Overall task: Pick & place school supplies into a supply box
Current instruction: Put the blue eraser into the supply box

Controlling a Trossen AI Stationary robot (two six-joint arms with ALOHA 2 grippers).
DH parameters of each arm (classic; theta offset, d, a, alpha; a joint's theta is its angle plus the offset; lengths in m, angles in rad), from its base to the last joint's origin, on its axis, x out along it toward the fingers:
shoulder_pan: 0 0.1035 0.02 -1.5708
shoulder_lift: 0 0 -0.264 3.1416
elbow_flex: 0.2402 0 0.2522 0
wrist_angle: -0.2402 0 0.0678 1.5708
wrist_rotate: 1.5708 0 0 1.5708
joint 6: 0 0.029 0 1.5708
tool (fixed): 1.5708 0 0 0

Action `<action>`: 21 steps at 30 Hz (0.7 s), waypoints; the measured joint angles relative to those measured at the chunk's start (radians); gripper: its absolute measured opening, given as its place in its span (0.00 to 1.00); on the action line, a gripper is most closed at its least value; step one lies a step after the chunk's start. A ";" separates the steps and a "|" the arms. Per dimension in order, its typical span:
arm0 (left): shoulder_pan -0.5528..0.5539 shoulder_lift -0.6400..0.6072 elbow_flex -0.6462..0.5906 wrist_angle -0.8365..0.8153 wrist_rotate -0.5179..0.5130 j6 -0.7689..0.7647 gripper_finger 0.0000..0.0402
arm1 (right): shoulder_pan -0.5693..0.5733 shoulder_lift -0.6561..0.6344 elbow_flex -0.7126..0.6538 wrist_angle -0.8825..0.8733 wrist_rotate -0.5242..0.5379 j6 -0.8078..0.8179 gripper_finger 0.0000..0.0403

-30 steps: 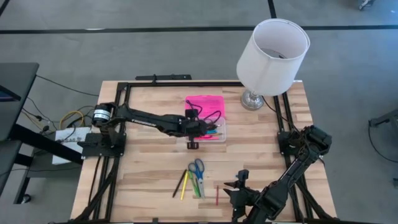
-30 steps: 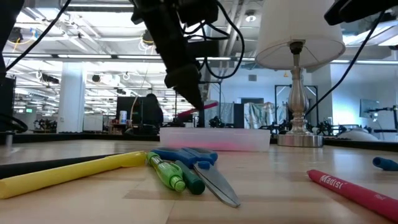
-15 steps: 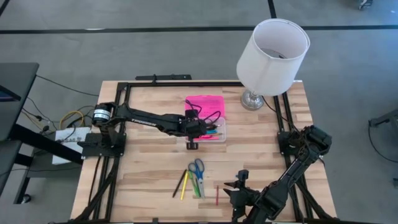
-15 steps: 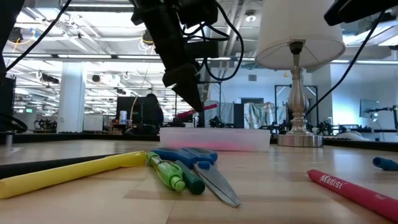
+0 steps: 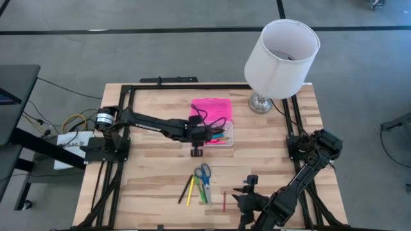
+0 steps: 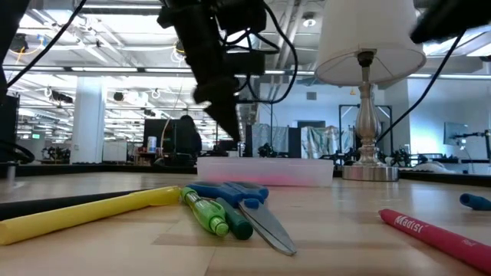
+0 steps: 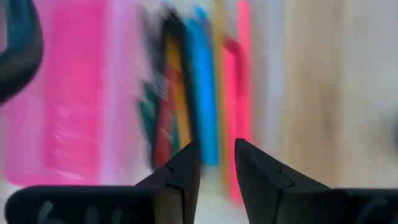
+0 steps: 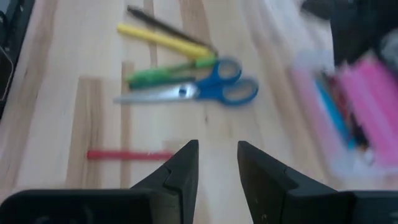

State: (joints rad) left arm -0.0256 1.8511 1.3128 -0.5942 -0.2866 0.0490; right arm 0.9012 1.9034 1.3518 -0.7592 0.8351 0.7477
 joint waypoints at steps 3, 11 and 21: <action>-0.030 0.000 0.000 -0.105 0.076 -0.050 0.23 | -0.001 0.000 0.000 -0.080 -0.094 0.116 0.27; -0.237 0.000 -0.007 -0.226 0.193 -0.170 0.24 | -0.014 0.000 -0.001 -0.236 -0.239 0.168 0.27; -0.663 0.000 -0.124 -0.195 -0.126 -0.441 0.24 | 0.020 -0.049 -0.224 -0.138 -0.213 0.243 0.27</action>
State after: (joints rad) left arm -0.6883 1.8507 1.1886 -0.7895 -0.4124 -0.3921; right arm 0.9208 1.8539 1.1276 -0.8973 0.6226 0.9906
